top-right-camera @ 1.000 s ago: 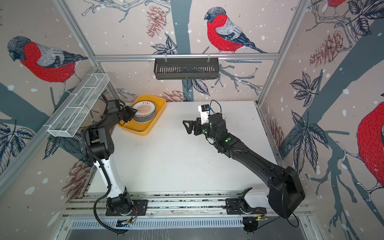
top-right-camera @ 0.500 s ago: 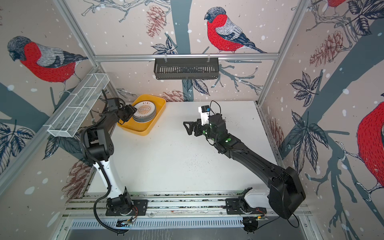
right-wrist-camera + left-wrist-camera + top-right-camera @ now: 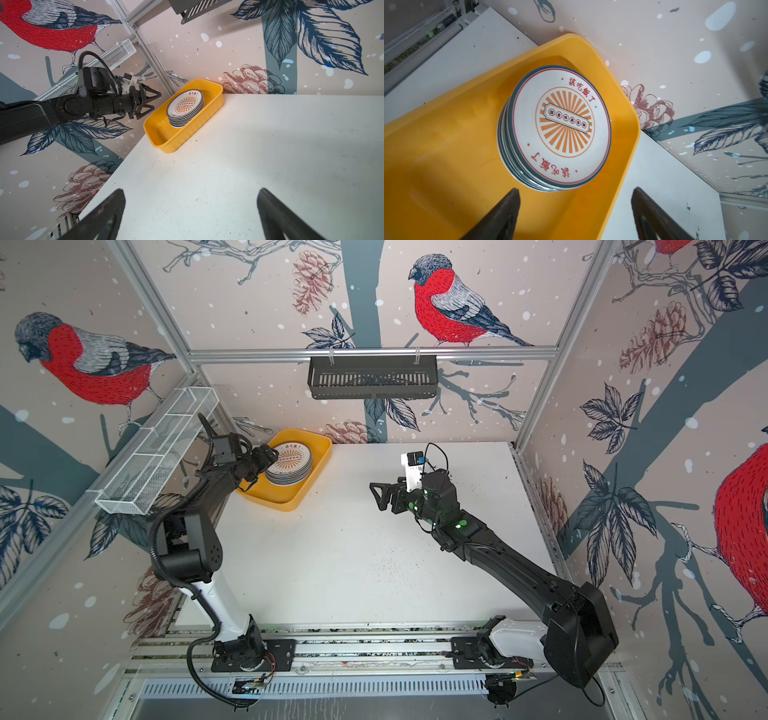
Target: Place the plates into the plastic bin on the countertop
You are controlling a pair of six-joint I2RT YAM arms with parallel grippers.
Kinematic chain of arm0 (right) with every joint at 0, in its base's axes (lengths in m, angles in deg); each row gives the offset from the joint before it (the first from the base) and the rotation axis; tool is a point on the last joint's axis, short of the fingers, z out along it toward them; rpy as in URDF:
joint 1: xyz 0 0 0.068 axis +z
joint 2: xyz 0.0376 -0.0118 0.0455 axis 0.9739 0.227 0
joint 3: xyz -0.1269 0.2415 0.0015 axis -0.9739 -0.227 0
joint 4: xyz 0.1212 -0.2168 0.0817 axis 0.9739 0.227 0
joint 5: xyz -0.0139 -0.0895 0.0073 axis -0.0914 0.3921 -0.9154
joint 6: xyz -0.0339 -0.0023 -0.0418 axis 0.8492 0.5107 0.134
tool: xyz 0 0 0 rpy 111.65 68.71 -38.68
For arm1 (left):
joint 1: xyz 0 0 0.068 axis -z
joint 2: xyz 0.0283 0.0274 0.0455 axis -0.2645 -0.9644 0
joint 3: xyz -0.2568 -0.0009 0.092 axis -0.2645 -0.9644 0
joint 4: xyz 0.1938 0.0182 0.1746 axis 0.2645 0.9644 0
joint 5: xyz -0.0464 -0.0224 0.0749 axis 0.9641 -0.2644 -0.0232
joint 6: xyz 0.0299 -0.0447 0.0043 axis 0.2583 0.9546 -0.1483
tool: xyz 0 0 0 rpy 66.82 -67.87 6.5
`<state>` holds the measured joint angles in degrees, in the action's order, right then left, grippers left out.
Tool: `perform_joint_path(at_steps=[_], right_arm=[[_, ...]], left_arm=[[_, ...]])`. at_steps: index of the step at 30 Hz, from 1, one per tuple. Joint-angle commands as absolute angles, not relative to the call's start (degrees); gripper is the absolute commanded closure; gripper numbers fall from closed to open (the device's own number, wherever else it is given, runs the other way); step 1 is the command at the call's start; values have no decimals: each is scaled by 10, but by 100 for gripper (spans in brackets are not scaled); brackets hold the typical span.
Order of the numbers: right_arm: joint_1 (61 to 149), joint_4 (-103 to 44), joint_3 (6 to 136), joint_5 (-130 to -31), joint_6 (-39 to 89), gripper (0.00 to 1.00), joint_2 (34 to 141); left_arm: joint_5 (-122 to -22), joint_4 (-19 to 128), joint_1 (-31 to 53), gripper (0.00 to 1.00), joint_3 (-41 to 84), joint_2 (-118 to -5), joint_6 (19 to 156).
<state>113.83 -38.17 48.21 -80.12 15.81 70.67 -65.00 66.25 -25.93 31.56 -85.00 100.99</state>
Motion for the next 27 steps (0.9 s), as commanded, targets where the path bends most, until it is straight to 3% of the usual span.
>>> perform_joint_path(at_steps=[1,18,27], right_arm=[[1138,-387,477,-780,166,0,688],[1111,-352,441,-682,145,0,622],[1007,-338,387,-650,133,0,554]], left_arm=[[-650,592,-257,12,269,-802,993],[-677,448,-176,4,17,-516,912],[-739,402,-112,4,-102,-434,906]])
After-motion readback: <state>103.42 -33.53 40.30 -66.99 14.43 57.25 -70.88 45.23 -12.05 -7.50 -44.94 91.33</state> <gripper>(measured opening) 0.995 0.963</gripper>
